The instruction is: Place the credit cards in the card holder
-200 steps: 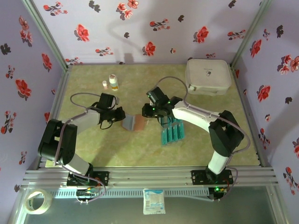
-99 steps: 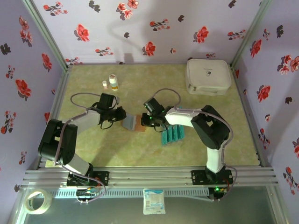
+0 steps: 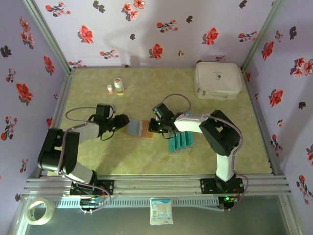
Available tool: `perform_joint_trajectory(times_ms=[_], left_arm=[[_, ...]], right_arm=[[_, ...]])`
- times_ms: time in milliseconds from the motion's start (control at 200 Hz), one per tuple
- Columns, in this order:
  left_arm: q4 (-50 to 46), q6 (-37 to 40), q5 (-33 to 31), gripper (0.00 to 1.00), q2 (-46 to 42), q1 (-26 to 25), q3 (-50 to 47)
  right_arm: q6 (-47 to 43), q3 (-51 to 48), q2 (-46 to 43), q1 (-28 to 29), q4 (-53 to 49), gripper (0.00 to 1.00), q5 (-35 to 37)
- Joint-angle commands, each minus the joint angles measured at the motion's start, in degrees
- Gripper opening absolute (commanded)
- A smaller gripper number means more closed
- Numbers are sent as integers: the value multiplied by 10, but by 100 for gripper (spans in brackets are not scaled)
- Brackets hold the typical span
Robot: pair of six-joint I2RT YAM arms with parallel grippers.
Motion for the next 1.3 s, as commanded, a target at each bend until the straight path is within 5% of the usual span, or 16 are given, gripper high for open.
perform_joint_trajectory(times_ms=[0, 485, 785, 1295], left_arm=[[52, -26, 30, 52, -11, 7, -10], [65, -32, 36, 30, -10, 12, -16], [65, -31, 41, 0, -12, 14, -13], [160, -115, 59, 0, -9, -56, 12]], right_arm=[[0, -11, 20, -3, -20, 11, 14], [-3, -13, 28, -5, -19, 8, 12], [-3, -9, 35, -5, -19, 7, 10], [-11, 17, 58, -7, -35, 5, -2]])
